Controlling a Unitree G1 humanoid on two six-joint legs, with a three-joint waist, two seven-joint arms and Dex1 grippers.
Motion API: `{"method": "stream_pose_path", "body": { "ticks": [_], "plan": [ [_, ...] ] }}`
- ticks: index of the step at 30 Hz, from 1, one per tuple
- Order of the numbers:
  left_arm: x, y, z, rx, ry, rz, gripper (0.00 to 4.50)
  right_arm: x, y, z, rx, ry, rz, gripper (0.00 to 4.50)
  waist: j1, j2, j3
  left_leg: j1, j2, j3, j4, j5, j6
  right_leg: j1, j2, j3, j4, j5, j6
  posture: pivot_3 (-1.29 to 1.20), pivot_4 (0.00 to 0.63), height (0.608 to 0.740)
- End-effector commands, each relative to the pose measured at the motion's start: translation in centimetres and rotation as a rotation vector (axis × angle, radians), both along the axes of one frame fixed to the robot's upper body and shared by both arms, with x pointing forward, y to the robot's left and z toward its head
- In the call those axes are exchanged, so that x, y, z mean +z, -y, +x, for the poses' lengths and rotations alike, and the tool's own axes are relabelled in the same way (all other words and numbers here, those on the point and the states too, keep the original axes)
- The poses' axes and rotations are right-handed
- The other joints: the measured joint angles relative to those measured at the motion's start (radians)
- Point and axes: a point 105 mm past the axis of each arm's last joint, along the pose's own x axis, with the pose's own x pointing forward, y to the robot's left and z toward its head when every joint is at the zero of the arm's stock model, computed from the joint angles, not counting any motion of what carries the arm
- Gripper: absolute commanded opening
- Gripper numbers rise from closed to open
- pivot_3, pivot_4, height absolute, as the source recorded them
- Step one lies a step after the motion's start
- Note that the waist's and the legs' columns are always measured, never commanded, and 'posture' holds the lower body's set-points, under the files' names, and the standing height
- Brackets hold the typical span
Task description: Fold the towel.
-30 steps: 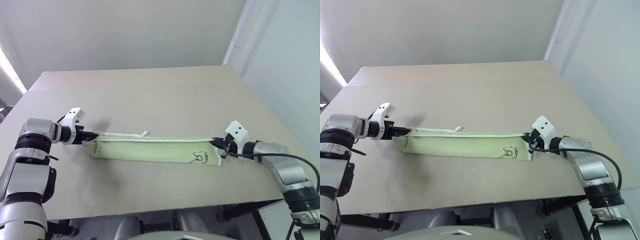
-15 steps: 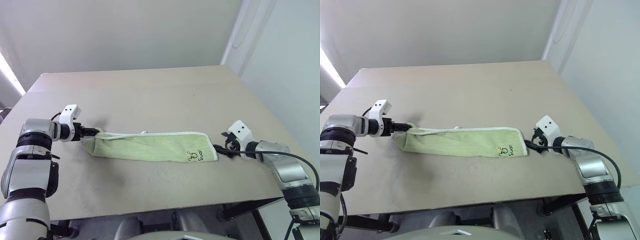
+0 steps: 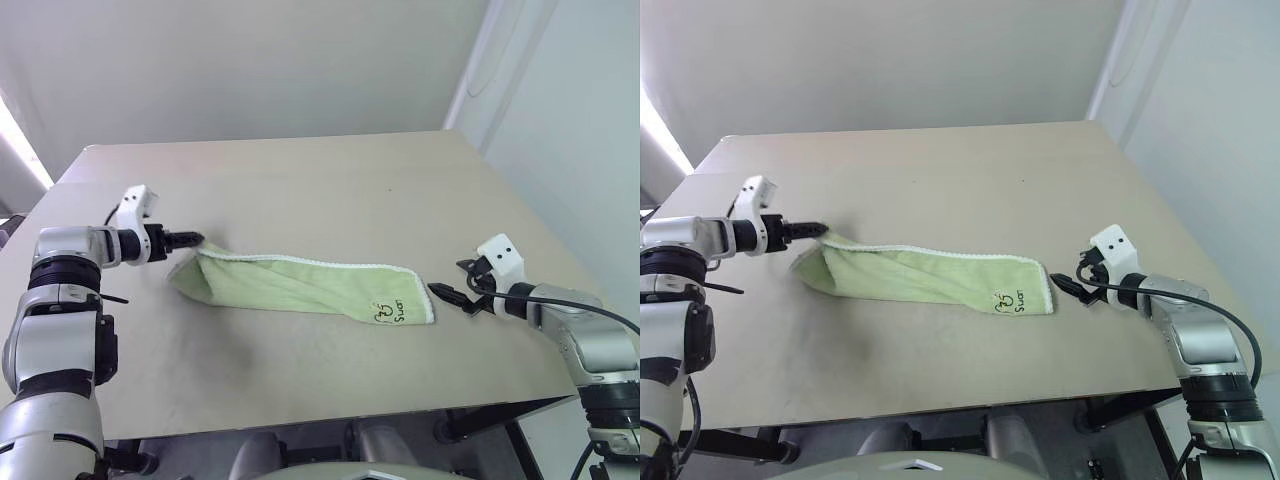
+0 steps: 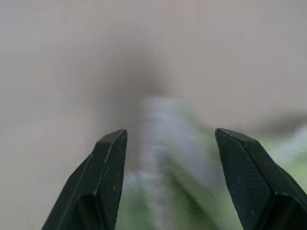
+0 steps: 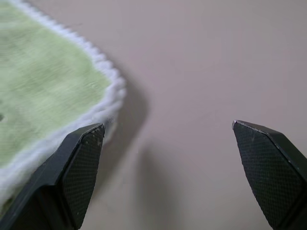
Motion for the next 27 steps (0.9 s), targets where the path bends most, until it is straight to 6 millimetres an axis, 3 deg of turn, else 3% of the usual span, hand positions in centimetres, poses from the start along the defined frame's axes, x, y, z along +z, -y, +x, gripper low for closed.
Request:
{"method": "stream_pose_path", "body": {
  "ticks": [1, 5, 11, 14, 16, 21, 24, 27],
  "plan": [
    [0.4, 0.1, -0.2, -0.03, -0.019, 0.024, 3.07, 1.5, 0.0, 0.2, 0.027, 0.046, -0.042, 4.46, -0.002, 0.0, 0.0, 0.0, 0.0, 0.0, 0.0, 0.0, 0.0, 0.0, 0.0, 0.0, 0.0, 0.0, 0.0, 0.0, 0.0, 0.712],
    [0.0, 0.3, 0.2, -0.003, -0.007, 0.028, 3.07, 2.2, -0.6, 0.2, 0.052, 0.063, -0.029, 4.46, 0.002, 0.0, 0.0, 0.0, 0.0, 0.0, 0.0, 0.0, 0.0, 0.0, 0.0, 0.0, 0.0, 0.0, 0.0, 0.0, 0.0, 0.712],
    [2.6, -0.3, 0.9, 0.04, 0.115, -0.067, 4.47, 3.1, -2.0, -0.7, 0.056, 0.021, 0.107, 4.5, 0.003, 0.0, 0.0, 0.0, 0.0, 0.0, 0.0, 0.0, 0.0, 0.0, 0.0, 0.0, 0.0, 0.0, 0.0, 0.0, 0.0, 0.712],
    [4.7, -2.2, 1.2, 0.111, 0.233, -0.081, 4.47, 4.6, -2.9, -1.1, 0.032, -0.013, 0.265, 4.5, 0.001, 0.0, 0.0, 0.0, 0.001, 0.0, 0.0, 0.0, 0.0, 0.0, 0.0, 0.0, 0.0, 0.0, 0.0, 0.0, 0.0, 0.712],
    [5.8, -2.8, 0.4, 0.034, 0.305, -0.025, 4.47, 6.1, -4.0, -1.5, 0.033, -0.04, 0.418, 4.5, -0.002, 0.0, 0.0, 0.0, 0.001, -0.001, 0.0, 0.0, 0.0, -0.001, 0.0, 0.0, 0.0, 0.0, 0.0, 0.0, 0.0, 0.712],
    [5.1, -2.1, -3.1, -0.233, 0.326, 0.096, 4.47, 7.0, -5.6, -2.6, 0.032, -0.197, 0.686, 4.5, 0.002, 0.001, 0.0, 0.0, 0.002, 0.0, -0.001, 0.0, 0.0, -0.001, 0.0, 0.0, 0.0, 0.0, -0.001, 0.0, 0.0, 0.712],
    [3.3, -0.5, -5.8, -0.452, 0.311, 0.205, 4.47, 6.1, -6.5, -3.3, 0.023, -0.323, 0.809, 4.5, 0.007, 0.001, 0.0, 0.0, 0.002, 0.0, -0.001, 0.0, 0.0, -0.001, 0.0, 0.0, 0.0, 0.001, -0.003, 0.0, 0.0, 0.712],
    [1.3, 0.3, -6.8, -0.567, 0.311, 0.312, 4.47, 5.5, -7.6, -4.0, 0.047, -0.393, 0.899, 4.5, 0.013, 0.002, 0.0, -0.001, 0.002, 0.0, -0.001, 0.0, 0.0, -0.001, -0.001, -0.001, -0.001, 0.001, -0.003, 0.0, 0.0, 0.712]
  ]
}}
